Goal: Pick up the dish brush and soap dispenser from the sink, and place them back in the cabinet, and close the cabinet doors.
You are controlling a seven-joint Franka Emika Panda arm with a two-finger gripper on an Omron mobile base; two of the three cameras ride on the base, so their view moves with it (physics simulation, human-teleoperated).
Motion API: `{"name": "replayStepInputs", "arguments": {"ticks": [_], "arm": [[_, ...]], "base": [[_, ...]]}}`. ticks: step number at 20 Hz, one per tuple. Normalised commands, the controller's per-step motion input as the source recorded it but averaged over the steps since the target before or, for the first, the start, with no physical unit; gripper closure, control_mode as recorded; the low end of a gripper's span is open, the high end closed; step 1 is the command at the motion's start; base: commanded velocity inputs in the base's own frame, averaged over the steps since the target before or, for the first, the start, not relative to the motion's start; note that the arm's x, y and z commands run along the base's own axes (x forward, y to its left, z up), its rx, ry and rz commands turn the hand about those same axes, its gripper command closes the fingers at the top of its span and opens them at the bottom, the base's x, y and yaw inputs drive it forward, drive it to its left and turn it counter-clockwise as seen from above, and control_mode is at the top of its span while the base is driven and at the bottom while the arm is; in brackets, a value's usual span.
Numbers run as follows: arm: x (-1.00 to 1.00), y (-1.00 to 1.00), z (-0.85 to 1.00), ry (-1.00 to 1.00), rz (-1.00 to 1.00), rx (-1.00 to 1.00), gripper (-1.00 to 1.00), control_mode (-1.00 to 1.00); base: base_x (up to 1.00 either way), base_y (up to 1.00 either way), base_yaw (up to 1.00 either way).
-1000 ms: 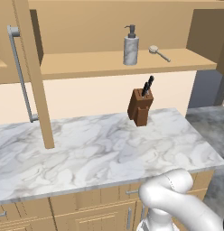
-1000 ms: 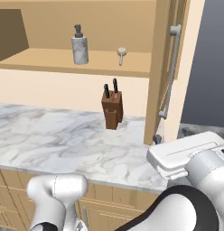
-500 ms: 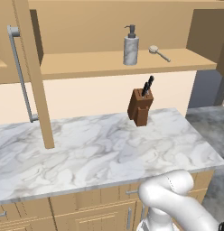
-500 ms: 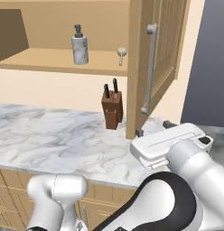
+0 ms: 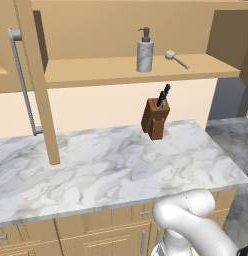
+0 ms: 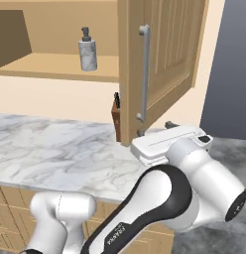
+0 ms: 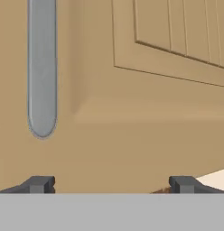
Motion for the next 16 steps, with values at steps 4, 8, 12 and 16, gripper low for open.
{"name": "replayStepInputs", "arguments": {"ticks": [4,8,12,16], "arm": [[0.29,0.41,0.00,0.00,0.03,0.00,-1.00,-1.00],[0.16,0.46,0.00,0.00,0.04,0.00,-1.00,-1.00],[0.08,0.43,0.00,0.00,0.02,0.00,-1.00,-1.00],[0.12,0.42,0.00,0.00,0.00,0.00,-1.00,-1.00]], "base": [[0.00,0.00,0.00],[0.00,0.00,0.00],[0.00,0.00,0.00],[0.00,0.00,0.00]]}}
